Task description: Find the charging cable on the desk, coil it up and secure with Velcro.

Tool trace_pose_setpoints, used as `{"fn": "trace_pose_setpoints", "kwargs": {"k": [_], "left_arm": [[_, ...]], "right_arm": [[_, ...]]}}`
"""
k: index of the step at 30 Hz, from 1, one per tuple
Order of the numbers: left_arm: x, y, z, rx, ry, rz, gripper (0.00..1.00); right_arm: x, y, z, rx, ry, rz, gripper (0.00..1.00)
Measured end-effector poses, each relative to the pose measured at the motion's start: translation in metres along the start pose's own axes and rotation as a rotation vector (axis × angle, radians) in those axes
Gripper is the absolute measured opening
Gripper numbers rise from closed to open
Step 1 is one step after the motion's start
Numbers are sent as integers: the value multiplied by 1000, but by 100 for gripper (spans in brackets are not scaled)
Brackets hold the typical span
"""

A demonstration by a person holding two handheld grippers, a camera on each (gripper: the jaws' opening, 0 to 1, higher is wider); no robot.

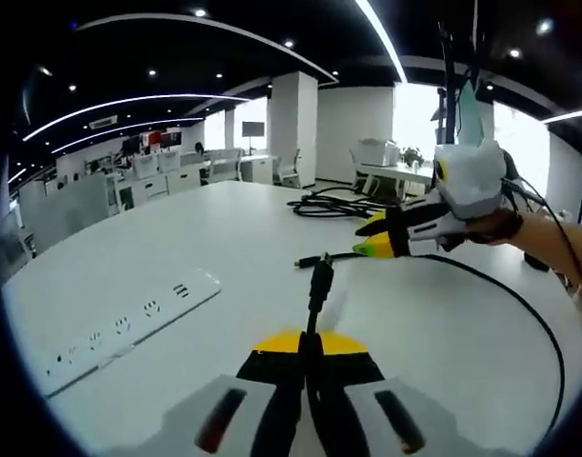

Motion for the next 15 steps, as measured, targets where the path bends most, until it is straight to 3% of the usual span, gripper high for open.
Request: {"fn": "trace_pose_setpoints", "kwargs": {"k": [3, 6, 11, 15], "left_arm": [[-2, -2, 0, 2, 5, -4, 5], [-3, -4, 0, 2, 12, -9, 5], [-4, -5, 0, 0, 15, -13, 5], [-4, -5, -1, 1, 17, -13, 5]], "right_arm": [[6, -4, -2, 4, 26, -32, 17], [10, -6, -6, -59, 51, -62, 18], [17, -10, -4, -44, 73, -100, 15], [21, -9, -3, -51, 76, -76, 9]]}}
Point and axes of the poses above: the point that each gripper's makers call its tool centre point, and the gripper's own axes: x roughly forward along the fingers, z roughly to its right, y roughly out of its top, the point moved 4 cm from there along -x, roughly backward along the fingers, and after that the axes turned 11 degrees about -y, right-handed, at the moved point
